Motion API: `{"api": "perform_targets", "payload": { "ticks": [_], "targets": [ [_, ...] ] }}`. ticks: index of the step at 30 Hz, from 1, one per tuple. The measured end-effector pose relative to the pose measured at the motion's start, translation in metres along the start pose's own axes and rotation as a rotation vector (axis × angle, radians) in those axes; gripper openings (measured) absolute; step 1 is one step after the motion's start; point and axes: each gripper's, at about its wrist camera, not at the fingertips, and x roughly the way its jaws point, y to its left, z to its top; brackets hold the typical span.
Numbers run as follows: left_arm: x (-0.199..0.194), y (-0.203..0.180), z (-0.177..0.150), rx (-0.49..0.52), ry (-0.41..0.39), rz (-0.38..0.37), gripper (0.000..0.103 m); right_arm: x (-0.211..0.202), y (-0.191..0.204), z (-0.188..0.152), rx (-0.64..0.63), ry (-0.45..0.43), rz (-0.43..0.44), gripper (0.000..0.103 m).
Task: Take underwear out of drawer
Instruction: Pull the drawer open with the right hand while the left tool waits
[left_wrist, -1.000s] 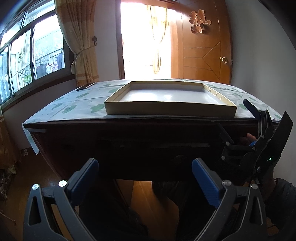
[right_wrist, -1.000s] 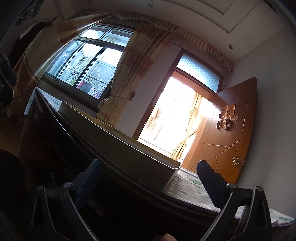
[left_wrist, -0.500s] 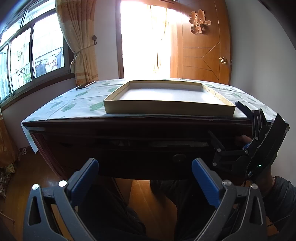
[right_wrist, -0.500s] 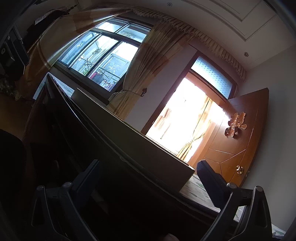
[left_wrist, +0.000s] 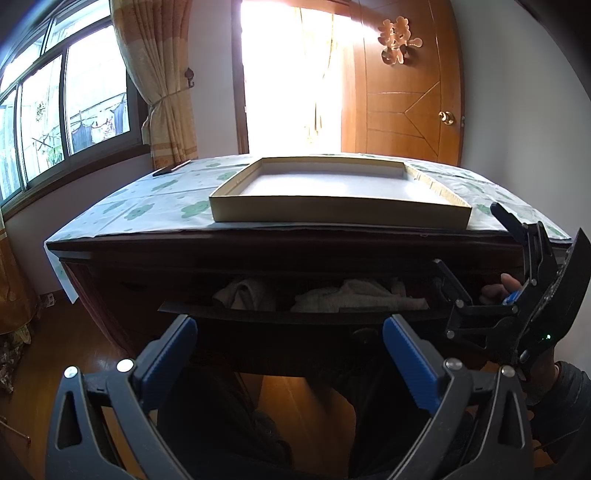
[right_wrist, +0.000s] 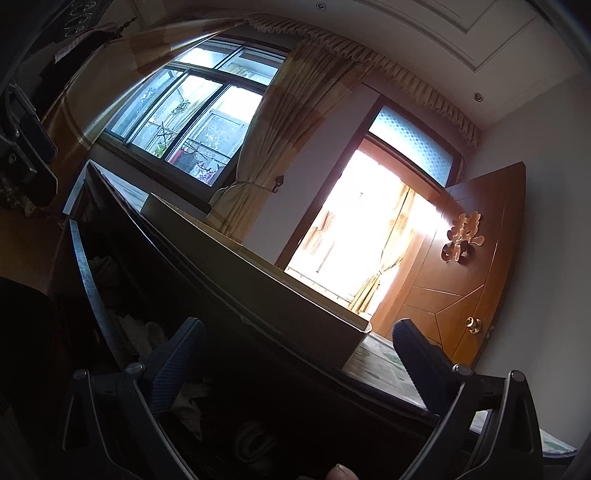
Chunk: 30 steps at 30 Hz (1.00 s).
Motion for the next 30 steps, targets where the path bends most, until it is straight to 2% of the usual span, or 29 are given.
{"api": "perform_targets", "payload": {
  "ticks": [14, 30],
  "targets": [
    [-0.001, 0.006, -0.007, -0.001, 0.023, 0.010, 0.103, -0.008, 0.000, 0.007, 0.019, 0.072, 0.020, 0.102],
    [-0.003, 0.010, -0.012, -0.011, 0.026, 0.006, 0.103, -0.026, 0.004, 0.015, 0.066, 0.151, 0.091, 0.102]
  ]
}}
